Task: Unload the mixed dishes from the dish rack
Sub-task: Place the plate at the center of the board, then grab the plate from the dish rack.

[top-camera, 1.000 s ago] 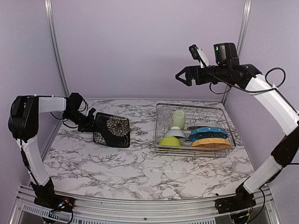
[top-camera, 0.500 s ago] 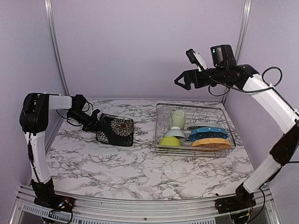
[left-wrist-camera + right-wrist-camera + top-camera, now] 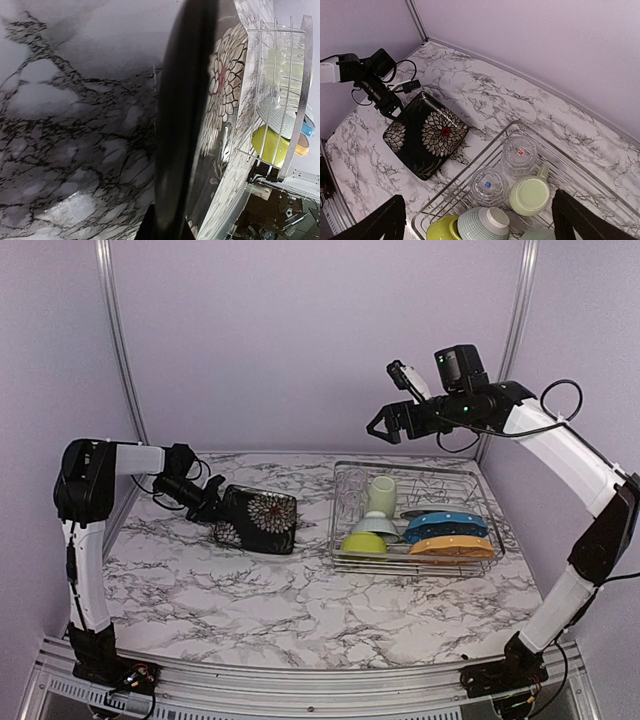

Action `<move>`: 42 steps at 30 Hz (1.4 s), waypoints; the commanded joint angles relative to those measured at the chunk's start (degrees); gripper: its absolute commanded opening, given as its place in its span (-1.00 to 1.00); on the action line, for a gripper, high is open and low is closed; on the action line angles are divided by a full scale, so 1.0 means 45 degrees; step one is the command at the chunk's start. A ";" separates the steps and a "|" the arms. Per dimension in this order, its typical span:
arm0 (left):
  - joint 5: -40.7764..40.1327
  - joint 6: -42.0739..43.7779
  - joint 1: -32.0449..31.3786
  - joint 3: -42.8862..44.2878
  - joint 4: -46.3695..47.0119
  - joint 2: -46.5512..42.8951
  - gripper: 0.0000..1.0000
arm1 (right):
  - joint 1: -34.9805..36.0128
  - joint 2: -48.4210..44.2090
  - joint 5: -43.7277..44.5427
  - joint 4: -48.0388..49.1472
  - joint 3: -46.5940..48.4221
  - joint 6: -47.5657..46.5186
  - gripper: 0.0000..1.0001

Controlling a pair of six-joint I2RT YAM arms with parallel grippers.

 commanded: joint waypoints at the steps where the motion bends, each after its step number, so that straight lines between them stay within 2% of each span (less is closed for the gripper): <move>1: -0.1573 0.0194 -0.0636 0.0408 0.0139 0.0844 -1.00 | -0.0144 0.0034 -0.0229 -0.0238 0.0623 -0.0125 0.97; 7: -0.2115 -0.0330 -0.0929 0.0696 0.0159 0.0969 -0.99 | -0.0467 -0.0174 -0.0287 -0.0277 0.0450 -0.0124 0.97; 19: -0.3286 -0.0765 -0.1367 0.0668 0.0161 0.0796 -0.43 | -0.0492 -0.0506 0.0121 -0.0525 0.0243 -0.0124 0.97; 28: -0.4691 -0.0903 -0.1562 0.0403 0.0150 -0.0090 0.22 | -0.0507 -0.0843 0.0961 -0.1651 0.0625 -0.1195 0.97; 31: -0.5360 -0.0884 -0.1564 0.0311 0.0123 -0.0554 0.55 | -0.0497 -0.1195 0.1273 -0.2130 0.0639 -0.1734 0.97; 33: -0.5744 -0.0799 -0.1565 0.0273 0.0050 -0.0844 0.92 | -0.0498 -0.1519 0.1449 -0.2341 0.0539 -0.2065 0.97; 34: -0.5923 -0.0755 -0.1553 0.0247 0.0011 -0.0986 0.97 | -0.0495 -0.1664 0.1513 -0.2447 0.0514 -0.2232 0.97; 42: -0.6515 -0.0553 -0.1564 0.0051 -0.0056 -0.2152 0.98 | 0.0083 -0.2973 0.3216 -0.3310 -0.0323 -0.3724 0.97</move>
